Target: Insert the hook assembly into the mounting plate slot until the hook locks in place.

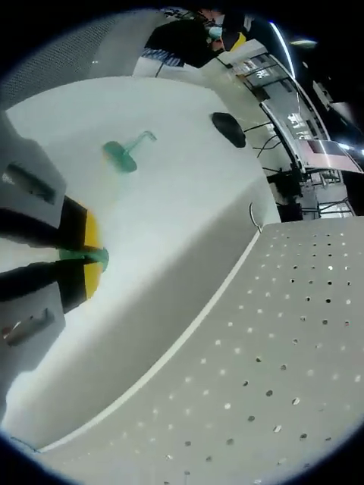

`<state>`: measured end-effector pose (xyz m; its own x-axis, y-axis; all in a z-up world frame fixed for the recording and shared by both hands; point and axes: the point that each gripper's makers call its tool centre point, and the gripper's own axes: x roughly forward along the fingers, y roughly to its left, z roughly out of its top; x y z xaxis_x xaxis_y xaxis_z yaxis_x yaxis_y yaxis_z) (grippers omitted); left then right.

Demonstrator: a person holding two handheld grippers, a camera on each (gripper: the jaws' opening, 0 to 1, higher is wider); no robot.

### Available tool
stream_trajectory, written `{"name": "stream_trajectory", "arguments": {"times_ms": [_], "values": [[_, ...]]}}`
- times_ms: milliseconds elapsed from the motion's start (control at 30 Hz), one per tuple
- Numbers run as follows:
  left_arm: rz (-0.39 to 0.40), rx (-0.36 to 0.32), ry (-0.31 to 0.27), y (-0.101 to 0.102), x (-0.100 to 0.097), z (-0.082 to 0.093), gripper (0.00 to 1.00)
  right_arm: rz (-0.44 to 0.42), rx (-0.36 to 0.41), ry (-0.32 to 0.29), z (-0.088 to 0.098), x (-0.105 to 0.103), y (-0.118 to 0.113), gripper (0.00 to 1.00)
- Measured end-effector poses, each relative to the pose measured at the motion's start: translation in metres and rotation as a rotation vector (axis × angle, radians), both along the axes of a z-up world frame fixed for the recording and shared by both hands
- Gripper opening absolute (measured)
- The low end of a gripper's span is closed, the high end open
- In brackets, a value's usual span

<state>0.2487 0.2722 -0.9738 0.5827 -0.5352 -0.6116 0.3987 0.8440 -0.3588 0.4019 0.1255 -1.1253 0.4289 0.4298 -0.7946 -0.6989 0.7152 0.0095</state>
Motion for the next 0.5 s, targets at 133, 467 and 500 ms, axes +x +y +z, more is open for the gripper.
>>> {"name": "stream_trajectory", "arguments": {"times_ms": [133, 467, 500], "values": [[0.0, -0.003, 0.004, 0.0, -0.0001, -0.0029, 0.96, -0.013, 0.006, 0.008, -0.0005, -0.0004, -0.0028, 0.01], [0.021, -0.008, -0.002, 0.0046, 0.0011, -0.0015, 0.97, -0.025, 0.033, -0.033, 0.0085, 0.0023, -0.0069, 0.0], [0.021, -0.008, -0.002, 0.0048, 0.001, -0.0014, 0.97, -0.03, 0.039, -0.031, 0.0093, 0.0018, -0.0071, 0.0]]}}
